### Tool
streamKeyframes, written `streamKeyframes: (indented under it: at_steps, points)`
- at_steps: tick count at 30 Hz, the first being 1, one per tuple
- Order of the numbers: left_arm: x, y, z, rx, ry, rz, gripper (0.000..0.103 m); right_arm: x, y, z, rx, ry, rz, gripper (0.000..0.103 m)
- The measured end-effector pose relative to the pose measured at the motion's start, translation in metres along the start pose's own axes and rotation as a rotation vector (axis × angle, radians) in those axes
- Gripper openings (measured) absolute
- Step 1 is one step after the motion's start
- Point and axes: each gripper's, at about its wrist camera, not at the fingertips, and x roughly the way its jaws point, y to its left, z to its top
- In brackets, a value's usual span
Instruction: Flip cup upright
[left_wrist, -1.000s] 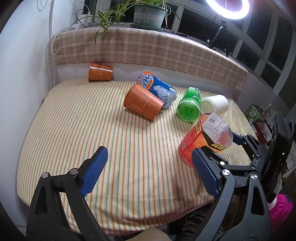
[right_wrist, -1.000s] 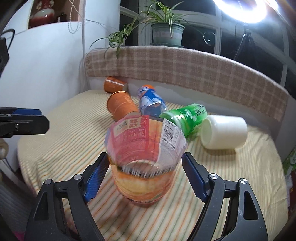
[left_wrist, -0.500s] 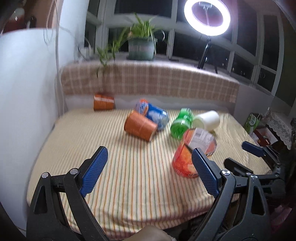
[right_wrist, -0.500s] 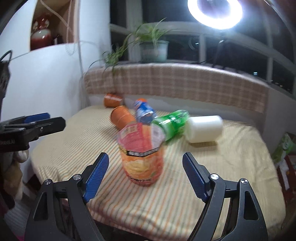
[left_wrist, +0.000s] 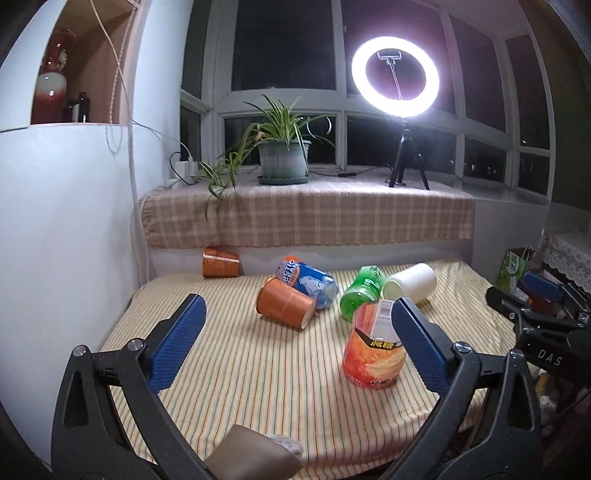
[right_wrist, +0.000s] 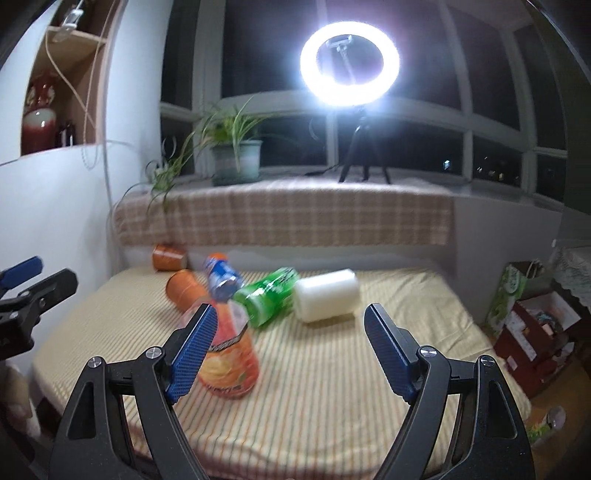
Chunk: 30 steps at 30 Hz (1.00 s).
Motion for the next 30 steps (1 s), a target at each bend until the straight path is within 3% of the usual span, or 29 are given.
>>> streamKeyframes:
  at_steps: [6,30]
  points:
    - [0.001,0.002,-0.005,-0.001,0.005,0.04,0.102,-0.003,-0.001,0.001,-0.003,-0.038,-0.042,0.083]
    - [-0.002,0.006,-0.006,-0.014,-0.026,0.061,0.103,-0.016,-0.001,0.004,0.002,-0.098,-0.067,0.085]
